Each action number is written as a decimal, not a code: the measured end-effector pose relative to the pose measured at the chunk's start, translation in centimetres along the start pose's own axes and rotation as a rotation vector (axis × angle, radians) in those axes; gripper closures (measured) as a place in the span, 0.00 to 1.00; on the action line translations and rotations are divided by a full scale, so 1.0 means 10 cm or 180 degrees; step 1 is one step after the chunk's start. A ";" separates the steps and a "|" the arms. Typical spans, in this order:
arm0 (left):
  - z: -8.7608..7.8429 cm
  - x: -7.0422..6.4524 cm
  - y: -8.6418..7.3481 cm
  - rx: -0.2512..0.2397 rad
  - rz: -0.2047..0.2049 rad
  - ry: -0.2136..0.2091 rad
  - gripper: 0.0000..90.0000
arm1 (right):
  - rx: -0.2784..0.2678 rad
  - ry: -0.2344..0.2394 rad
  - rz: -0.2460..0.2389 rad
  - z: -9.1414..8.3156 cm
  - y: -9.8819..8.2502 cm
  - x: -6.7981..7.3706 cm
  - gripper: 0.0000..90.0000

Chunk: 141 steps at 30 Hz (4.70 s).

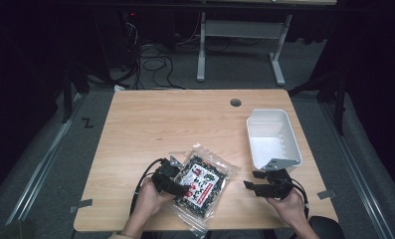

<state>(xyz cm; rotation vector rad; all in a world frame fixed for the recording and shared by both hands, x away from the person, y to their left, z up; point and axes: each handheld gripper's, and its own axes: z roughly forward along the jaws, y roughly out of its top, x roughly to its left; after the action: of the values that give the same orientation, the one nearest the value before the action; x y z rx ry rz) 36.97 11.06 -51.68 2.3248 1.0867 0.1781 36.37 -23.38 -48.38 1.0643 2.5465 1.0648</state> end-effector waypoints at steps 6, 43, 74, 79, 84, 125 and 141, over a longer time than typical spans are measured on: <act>-0.01 0.00 0.00 0.0014 0.0082 -0.0006 0.27 | 0.0310 0.0030 -0.0181 0.23 0.34 0.12 0.47; -0.04 0.06 -0.01 0.0020 -0.0076 0.0248 0.27 | 0.1577 -0.0064 0.0061 1.11 0.91 0.08 0.47; -0.07 0.06 -0.08 -0.0205 -0.0161 0.0357 0.27 | 0.1395 0.0377 -0.0159 0.93 0.97 0.06 0.99; -0.11 0.11 -0.12 -0.0282 -0.0271 0.0332 0.29 | 0.1366 0.0247 -0.0192 0.79 1.06 0.03 0.99; -0.12 0.10 -0.13 -0.0291 -0.0251 0.0368 0.29 | 0.1301 0.0143 -0.0205 0.63 1.11 -0.05 1.00; -0.11 0.09 -0.16 -0.0287 -0.0244 0.0365 0.31 | 0.0970 -0.0014 -0.0300 -0.05 1.46 -0.23 1.00; -0.10 0.11 -0.17 -0.0274 -0.0305 0.0349 0.31 | 0.0916 -0.0082 -0.0501 -0.22 1.68 -0.15 1.00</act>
<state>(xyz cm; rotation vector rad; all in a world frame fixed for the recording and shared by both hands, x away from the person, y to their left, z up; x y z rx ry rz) 36.26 13.16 -51.89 2.2032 1.2169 0.3127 45.71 -17.45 -35.52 0.9101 2.7665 0.6557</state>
